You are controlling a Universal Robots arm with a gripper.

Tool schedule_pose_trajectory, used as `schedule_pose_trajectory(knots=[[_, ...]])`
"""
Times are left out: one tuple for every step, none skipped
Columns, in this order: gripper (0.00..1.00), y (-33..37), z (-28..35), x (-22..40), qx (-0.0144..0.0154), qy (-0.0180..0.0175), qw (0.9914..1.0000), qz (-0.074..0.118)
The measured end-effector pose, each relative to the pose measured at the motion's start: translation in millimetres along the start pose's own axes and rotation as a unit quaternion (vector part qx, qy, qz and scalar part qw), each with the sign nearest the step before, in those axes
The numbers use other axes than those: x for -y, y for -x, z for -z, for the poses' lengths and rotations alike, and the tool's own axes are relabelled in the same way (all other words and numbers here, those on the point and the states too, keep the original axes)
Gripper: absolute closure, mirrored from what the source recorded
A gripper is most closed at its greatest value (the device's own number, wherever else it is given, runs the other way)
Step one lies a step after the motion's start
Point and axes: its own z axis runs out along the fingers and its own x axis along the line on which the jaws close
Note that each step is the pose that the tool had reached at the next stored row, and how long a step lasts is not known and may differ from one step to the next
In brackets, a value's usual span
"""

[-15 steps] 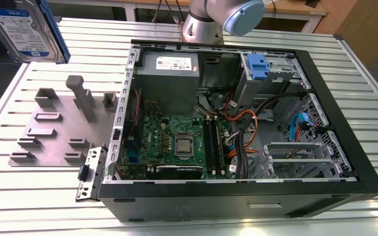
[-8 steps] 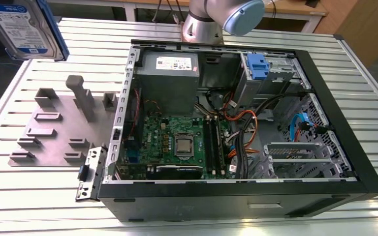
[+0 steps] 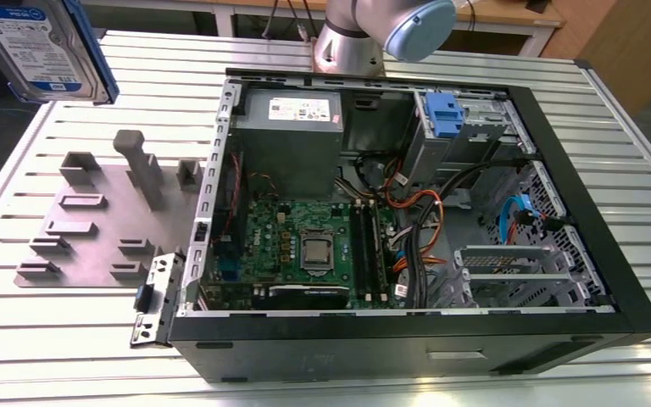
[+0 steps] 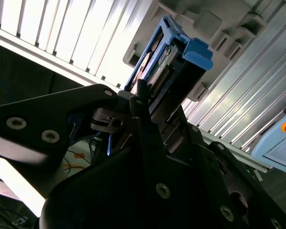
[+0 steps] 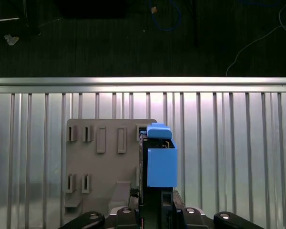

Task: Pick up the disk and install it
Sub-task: 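Pick up the disk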

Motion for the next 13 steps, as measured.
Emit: schedule_pose_trajectory(knots=[[0.65,0.0,0.0,0.0,0.0000,0.0000,1.00000,0.000],[0.65,0.0,0.1,0.0,0.0000,0.0000,1.00000,0.000],[0.65,0.0,0.3,0.0,0.0000,0.0000,1.00000,0.000],[0.65,0.0,0.2,0.0,0.0000,0.0000,1.00000,0.000],[0.65,0.0,0.3,0.0,0.0000,0.0000,1.00000,0.000],[0.65,0.0,0.3,0.0,0.0000,0.0000,1.00000,0.000],[0.65,0.0,0.3,0.0,0.0000,0.0000,1.00000,0.000],[0.65,0.0,0.3,0.0,0.0000,0.0000,1.00000,0.000],[0.65,0.0,0.3,0.0,0.0000,0.0000,1.00000,0.000],[0.65,0.0,0.4,0.0,0.0000,0.0000,1.00000,0.000],[0.65,0.0,0.4,0.0,0.0000,0.0000,1.00000,0.000],[0.65,0.0,0.8,-0.1,-0.0001,0.0001,1.00000,0.000],[0.65,0.0,1.4,-0.1,-0.0001,0.0001,1.00000,0.000]])
